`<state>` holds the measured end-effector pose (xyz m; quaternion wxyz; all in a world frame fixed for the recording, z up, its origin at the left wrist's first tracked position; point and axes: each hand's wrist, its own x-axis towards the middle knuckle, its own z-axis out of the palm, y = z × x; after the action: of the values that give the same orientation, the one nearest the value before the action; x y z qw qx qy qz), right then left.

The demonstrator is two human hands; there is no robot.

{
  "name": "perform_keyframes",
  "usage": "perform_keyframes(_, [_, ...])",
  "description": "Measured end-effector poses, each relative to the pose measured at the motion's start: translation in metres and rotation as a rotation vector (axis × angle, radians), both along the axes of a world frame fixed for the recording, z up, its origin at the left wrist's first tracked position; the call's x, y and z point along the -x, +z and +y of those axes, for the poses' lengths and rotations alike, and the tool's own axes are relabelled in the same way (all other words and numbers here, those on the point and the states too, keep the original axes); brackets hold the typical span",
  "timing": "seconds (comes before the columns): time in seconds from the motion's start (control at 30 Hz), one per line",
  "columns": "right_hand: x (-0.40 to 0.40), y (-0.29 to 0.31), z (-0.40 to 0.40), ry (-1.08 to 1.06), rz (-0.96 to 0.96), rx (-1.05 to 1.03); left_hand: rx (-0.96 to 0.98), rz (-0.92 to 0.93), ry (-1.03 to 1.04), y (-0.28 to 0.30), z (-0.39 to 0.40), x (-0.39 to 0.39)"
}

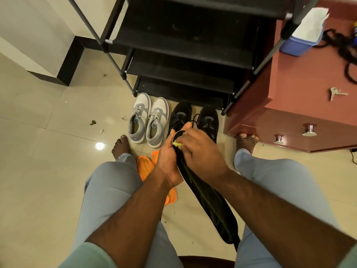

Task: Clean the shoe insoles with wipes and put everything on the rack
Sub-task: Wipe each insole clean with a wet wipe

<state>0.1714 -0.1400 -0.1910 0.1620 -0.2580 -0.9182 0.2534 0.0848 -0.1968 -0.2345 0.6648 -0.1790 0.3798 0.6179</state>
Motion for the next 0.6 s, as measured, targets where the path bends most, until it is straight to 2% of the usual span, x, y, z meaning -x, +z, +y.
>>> perform_keyframes(0.07, [-0.001, -0.001, 0.005, 0.069, -0.058, 0.01, 0.005, -0.02, -0.027, 0.001, 0.0, -0.001])
perform_keyframes(0.2, [-0.001, -0.016, 0.032, -0.125, -0.096, 0.064, 0.047, -0.004, -0.135, 0.001, 0.0, -0.006])
perform_keyframes(0.37, [0.0, -0.014, 0.018, 0.044, -0.132, 0.071, 0.061, -0.007, -0.095, 0.0, 0.002, -0.004])
perform_keyframes(0.5, [-0.003, -0.021, 0.034, -0.139, -0.098, 0.071, 0.084, 0.031, -0.121, 0.001, 0.002, -0.008])
perform_keyframes(0.6, [-0.001, -0.017, 0.023, -0.021, -0.084, 0.089, 0.057, -0.012, -0.052, 0.003, 0.003, -0.008])
